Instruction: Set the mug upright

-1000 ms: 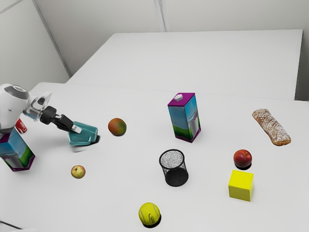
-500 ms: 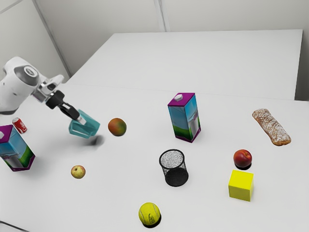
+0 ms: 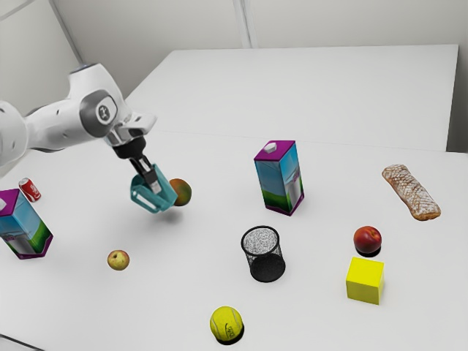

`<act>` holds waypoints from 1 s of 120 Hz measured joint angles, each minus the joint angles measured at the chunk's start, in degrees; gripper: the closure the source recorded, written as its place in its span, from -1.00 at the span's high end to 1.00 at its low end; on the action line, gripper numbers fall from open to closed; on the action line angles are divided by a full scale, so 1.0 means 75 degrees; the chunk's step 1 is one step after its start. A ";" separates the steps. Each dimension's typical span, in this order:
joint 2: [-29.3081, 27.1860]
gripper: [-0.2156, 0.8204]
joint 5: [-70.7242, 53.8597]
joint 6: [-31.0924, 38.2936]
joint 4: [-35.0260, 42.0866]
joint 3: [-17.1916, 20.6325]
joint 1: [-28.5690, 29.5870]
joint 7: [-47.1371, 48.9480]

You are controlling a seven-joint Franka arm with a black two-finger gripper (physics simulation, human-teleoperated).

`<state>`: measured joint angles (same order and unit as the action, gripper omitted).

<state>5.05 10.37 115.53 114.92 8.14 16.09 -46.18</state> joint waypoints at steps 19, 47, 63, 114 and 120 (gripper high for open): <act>-0.0252 -0.93 -0.0446 0.0093 0.0383 0.0595 0.0002 0.0853; -0.0139 -0.93 -0.1248 0.0520 0.0740 0.1304 -0.0065 0.2092; 0.0016 -0.93 -0.1672 0.0728 0.0861 0.1461 -0.0072 0.2722; 0.0224 -0.87 -0.1919 0.0813 0.1004 0.1551 -0.0124 0.4071; 0.0223 -0.74 -0.1905 0.0808 0.1004 0.1551 -0.0145 0.4166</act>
<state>6.72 -3.91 121.60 122.45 19.77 15.00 -14.93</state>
